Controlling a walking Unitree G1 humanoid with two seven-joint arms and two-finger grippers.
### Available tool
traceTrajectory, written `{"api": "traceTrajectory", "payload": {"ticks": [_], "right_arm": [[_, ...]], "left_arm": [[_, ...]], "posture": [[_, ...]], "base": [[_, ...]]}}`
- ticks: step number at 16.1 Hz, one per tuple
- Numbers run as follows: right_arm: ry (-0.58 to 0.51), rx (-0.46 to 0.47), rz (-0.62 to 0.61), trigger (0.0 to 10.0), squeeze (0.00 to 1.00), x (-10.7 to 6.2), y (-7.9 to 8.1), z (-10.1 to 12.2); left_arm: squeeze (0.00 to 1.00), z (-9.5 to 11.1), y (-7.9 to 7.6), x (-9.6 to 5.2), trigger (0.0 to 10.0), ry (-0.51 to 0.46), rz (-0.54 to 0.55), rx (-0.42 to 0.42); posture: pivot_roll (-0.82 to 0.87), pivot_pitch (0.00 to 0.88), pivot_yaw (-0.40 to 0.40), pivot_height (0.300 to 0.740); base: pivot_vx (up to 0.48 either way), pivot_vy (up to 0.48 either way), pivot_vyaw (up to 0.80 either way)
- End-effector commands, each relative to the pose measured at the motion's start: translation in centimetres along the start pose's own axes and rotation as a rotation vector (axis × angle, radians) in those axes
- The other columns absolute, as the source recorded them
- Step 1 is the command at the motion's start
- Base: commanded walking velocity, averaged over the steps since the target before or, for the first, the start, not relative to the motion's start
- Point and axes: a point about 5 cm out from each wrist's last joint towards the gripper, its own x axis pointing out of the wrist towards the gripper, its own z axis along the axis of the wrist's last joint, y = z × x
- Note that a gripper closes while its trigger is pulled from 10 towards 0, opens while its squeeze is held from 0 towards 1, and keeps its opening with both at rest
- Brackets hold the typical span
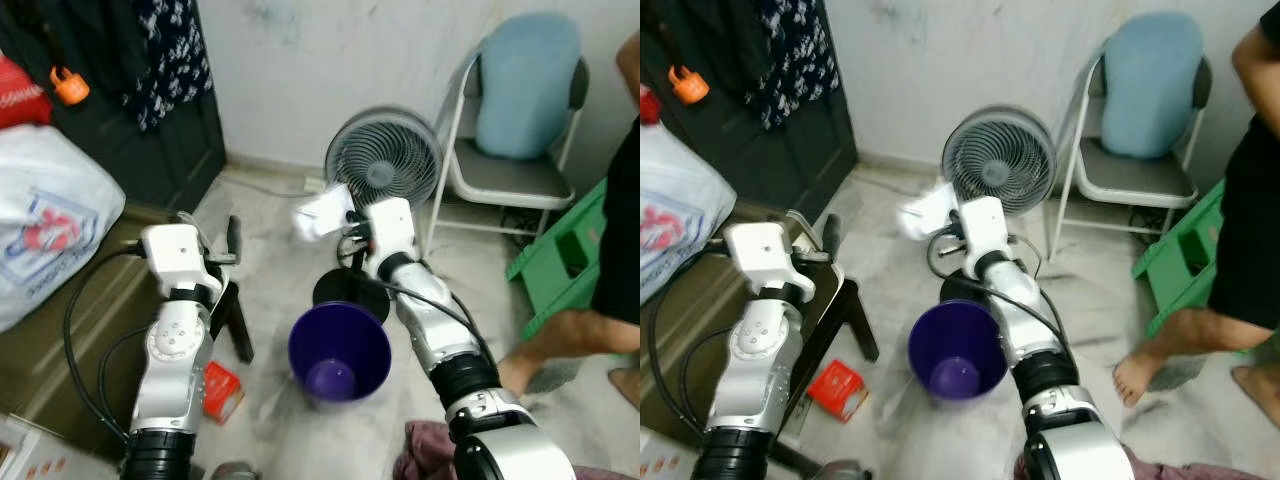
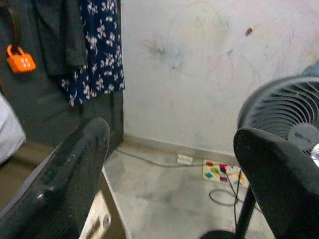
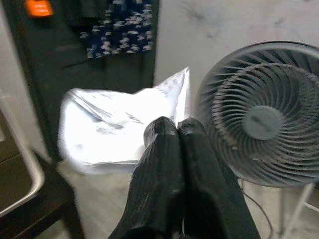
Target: Clean up the room
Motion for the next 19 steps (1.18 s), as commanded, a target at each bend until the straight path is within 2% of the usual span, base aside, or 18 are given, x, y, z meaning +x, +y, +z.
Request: {"api": "traceTrajectory", "payload": {"ticks": [1,5,6,8,9,11,12,13,16,17,19], "right_arm": [[-0.032,0.004,0.043,10.0,0.0,0.8,1.5,1.1],[-0.033,-0.008,0.022,10.0,0.0,0.9,1.4,1.1],[-0.021,-0.012,0.0,10.0,0.0,0.9,1.3,0.9],[0.032,0.015,-0.087,10.0,0.0,0.9,0.5,0.4],[0.07,0.018,-0.136,10.0,0.0,0.9,-0.1,0.0],[0.151,0.055,-0.224,10.0,0.0,0.7,-0.9,-1.1],[0.251,0.137,-0.298,10.0,0.0,0.3,-1.5,-2.5],[0.277,0.157,-0.312,10.0,0.0,0.2,-1.5,-2.9],[0.312,0.138,-0.367,10.0,0.0,0.1,-1.4,-3.5],[0.336,0.155,-0.388,10.0,0.0,0.1,-1.1,-3.8],[0.368,0.152,-0.426,10.0,0.0,0.0,-0.7,-4.1]], "left_arm": [[0.0,0.3,1.3,0.0,10.0,-0.008,0.034,0.02],[0.0,0.5,1.9,0.1,10.0,-0.023,0.067,0.044],[0.0,0.6,1.9,0.0,10.0,-0.038,0.038,0.051],[0.0,0.7,2.2,-0.2,10.0,-0.042,-0.019,0.123],[0.0,0.7,2.2,-0.3,10.0,-0.037,-0.071,0.118],[0.0,0.7,2.4,-0.7,10.0,-0.029,-0.134,0.206],[0.0,0.7,2.5,-1.3,10.0,-0.016,-0.231,0.273],[0.0,0.7,2.7,-1.8,10.0,-0.006,-0.278,0.287],[0.0,1.0,3.5,-4.1,10.0,0.035,-0.414,0.337],[0.0,1.1,3.7,-5.0,10.0,0.052,-0.465,0.387],[0.0,1.4,4.0,-6.8,10.0,0.063,-0.517,0.437]], "posture": [[0.11,0.0,-0.032,0.74],[0.11,0.0,-0.032,0.74],[0.12,0.0,-0.03,0.74],[0.12,0.0,-0.021,0.74],[0.12,0.0,-0.016,0.74],[0.12,0.0,-0.004,0.74],[0.15,0.0,0.0,0.74],[0.17,0.0,0.006,0.74],[0.23,0.03,0.027,0.74],[0.24,0.041,0.034,0.74],[0.26,0.098,0.067,0.74]], "base": [[0.386,0.0,0.0],[0.061,0.0,0.0],[0.0,0.0,0.0],[0.0,0.0,0.0],[0.0,0.0,0.0],[0.0,0.0,0.0],[0.0,0.0,0.0],[0.0,0.0,0.0],[0.0,0.0,0.0],[0.0,0.0,0.0],[0.0,0.0,0.0]]}}
